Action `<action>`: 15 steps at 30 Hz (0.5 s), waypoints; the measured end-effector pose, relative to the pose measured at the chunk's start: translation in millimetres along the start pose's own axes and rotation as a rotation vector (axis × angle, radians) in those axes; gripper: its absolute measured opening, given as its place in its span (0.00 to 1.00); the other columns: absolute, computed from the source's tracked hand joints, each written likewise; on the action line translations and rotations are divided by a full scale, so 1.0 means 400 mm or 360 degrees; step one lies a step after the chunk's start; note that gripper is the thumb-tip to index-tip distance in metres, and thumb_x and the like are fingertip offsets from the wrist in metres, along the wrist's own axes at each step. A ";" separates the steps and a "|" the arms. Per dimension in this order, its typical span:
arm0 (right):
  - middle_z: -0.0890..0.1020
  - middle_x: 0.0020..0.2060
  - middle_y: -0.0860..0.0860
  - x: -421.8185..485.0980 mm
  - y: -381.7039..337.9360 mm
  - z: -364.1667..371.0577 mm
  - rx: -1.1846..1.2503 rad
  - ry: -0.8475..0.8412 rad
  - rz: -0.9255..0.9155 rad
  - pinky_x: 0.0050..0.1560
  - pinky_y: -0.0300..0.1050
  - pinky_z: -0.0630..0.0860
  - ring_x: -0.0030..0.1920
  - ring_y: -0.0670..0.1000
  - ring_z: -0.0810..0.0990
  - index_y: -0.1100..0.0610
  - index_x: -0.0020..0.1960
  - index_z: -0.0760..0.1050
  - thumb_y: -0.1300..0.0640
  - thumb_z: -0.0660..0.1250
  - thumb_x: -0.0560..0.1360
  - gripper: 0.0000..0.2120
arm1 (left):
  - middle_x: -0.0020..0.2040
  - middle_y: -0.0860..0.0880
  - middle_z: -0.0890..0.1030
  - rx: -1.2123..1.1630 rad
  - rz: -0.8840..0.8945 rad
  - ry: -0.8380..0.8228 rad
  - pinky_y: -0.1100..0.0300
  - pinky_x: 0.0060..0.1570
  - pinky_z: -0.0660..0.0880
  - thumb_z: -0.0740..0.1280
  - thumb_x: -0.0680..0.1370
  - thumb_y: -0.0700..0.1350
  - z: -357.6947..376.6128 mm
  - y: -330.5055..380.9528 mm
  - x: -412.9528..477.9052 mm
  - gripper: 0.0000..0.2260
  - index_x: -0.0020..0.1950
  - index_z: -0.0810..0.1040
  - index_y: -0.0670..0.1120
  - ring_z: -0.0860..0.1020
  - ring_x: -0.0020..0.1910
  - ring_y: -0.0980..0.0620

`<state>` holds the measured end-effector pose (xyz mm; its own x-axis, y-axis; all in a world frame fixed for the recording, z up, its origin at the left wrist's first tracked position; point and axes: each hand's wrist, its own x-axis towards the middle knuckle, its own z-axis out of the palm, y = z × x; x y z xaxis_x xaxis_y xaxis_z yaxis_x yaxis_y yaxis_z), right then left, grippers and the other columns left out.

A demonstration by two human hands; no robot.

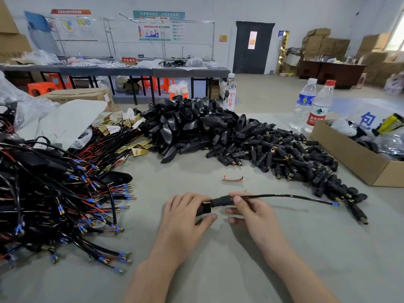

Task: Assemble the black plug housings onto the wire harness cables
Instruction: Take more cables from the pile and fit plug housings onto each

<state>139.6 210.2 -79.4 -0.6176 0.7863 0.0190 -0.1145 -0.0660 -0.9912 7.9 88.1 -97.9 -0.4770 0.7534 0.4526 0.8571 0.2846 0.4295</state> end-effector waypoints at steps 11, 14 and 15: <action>0.87 0.43 0.52 0.001 -0.003 -0.003 0.0129 0.0093 0.0063 0.37 0.39 0.81 0.42 0.51 0.86 0.59 0.53 0.79 0.58 0.61 0.83 0.09 | 0.50 0.62 0.76 -0.0185 -0.0084 0.0005 0.55 0.55 0.72 0.67 0.78 0.53 -0.013 0.011 -0.002 0.07 0.56 0.75 0.58 0.75 0.51 0.60; 0.86 0.45 0.52 0.001 -0.001 -0.006 0.0126 0.0111 0.0053 0.37 0.39 0.81 0.43 0.51 0.86 0.59 0.53 0.79 0.59 0.59 0.83 0.09 | 0.49 0.61 0.77 -0.0228 -0.0080 -0.0004 0.54 0.53 0.73 0.68 0.78 0.52 -0.015 0.013 -0.004 0.07 0.55 0.75 0.57 0.75 0.49 0.59; 0.85 0.46 0.53 0.002 0.000 -0.007 0.0113 0.0112 0.0044 0.37 0.39 0.81 0.43 0.51 0.86 0.58 0.53 0.79 0.60 0.59 0.83 0.10 | 0.49 0.61 0.77 -0.0237 -0.0071 -0.0008 0.54 0.53 0.73 0.68 0.78 0.52 -0.017 0.013 -0.005 0.07 0.55 0.75 0.56 0.76 0.48 0.58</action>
<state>141.5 212.5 -79.8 -0.5656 0.8244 -0.0198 -0.1547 -0.1296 -0.9794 12.0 84.3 -91.3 -0.5127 0.7451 0.4266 0.7964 0.2271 0.5605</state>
